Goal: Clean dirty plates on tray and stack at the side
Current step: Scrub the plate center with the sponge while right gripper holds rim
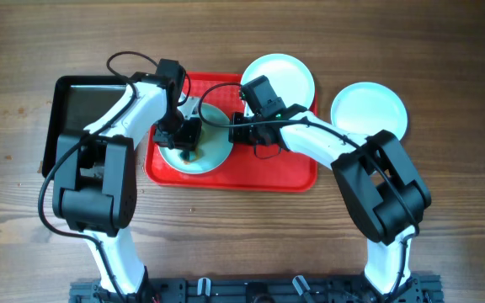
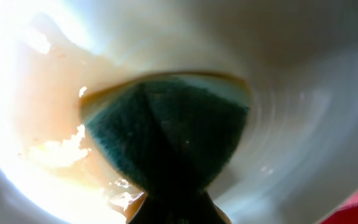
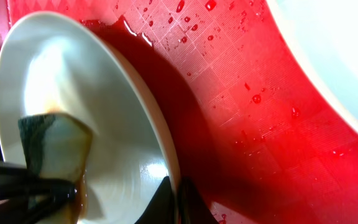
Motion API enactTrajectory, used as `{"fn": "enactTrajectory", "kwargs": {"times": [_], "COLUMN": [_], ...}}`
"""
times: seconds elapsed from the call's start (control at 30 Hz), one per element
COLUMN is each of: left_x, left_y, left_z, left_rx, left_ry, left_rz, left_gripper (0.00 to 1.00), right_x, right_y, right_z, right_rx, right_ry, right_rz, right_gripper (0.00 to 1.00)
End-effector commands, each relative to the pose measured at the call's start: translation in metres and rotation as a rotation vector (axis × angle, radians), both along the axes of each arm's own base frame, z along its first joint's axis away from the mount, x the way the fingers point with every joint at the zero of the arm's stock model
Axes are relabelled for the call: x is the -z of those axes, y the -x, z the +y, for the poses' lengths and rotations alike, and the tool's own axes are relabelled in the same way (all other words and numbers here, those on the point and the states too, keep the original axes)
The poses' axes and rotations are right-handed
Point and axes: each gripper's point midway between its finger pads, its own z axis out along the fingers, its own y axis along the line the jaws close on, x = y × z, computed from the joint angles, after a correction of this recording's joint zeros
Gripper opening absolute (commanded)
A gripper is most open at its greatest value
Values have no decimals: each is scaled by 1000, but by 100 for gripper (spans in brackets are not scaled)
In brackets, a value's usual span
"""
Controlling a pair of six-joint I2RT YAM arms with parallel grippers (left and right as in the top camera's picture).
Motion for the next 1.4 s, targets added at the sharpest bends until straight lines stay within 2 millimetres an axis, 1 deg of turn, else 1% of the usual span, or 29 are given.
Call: {"fn": "enactTrajectory", "kwargs": {"times": [0.0, 0.1, 0.17, 0.23, 0.37, 0.43, 0.57, 0.63, 0.7, 0.77, 0.83, 0.9, 0.97, 1.03, 1.07, 1.13, 1.27, 1.33, 1.37], "left_x": [17, 18, 20, 22, 21, 20, 15, 10, 7, 3, -1, -4, -7, -6, -3, 1, 3, 6, 10], "left_y": [-5, -8, -4, -2, -12, -19, -43, -59, -72, -78, -77, -69, -53, -37, -26, -12, 5, 15, 23], "left_z": [20, 45, 56, 56, 60, 63, 74, 78, 74, 69, 64, 61, 58, 50, 40, 24, -12, -21, -24], "left_rx": [-134, -331, -497, -630, -813, -866, -888, -858, -805, -733, -646, -580, -467, -363, -287, -199, -78, -11, 27], "left_ry": [-155, -306, -371, -383, -396, -404, -427, -432, -408, -404, -416, -435, -455, -434, -385, -294, -101, -56, -48], "left_rz": [-10, -38, -39, -34, -86, -126, -256, -332, -375, -393, -390, -365, -306, -233, -174, -100, -16, 8, 26], "left_gripper": [4, 4, 4, 4, 4, 4, 4, 4, 4, 4, 4, 4, 4, 4, 4, 4, 4, 4, 4], "right_x": [11, 11, 11, 11, 11, 11, 11, 11, 11, 11, 11, 11, 11, 11, 11, 11, 11, 11, 11], "right_y": [4, 4, 4, 3, 3, 3, 3, 3, 3, 3, 3, 3, 3, 3, 3, 3, 3, 3, 3], "right_z": [1, 1, 1, 1, 1, 1, 1, 1, 1, 1, 1, 1, 1, 1, 1, 1, 1, 1, 1], "right_rx": [-4, -4, -4, -3, -3, -3, -3, -4, -4, -4, -4, -4, -4, -4, -4, -4, -4, -4, -4], "right_ry": [5, 4, 4, 4, 4, 4, 3, 2, 2, 3, 3, 3, 3, 3, 3, 2, 3, 3, 3], "right_rz": [30, 29, 29, 29, 29, 29, 27, 26, 26, 26, 26, 26, 26, 26, 26, 25, 25, 25, 26], "right_gripper": [4, 4, 4, 4, 4, 4, 4, 4, 4, 4, 4, 4, 4, 4, 4, 4, 4, 4, 4]}}
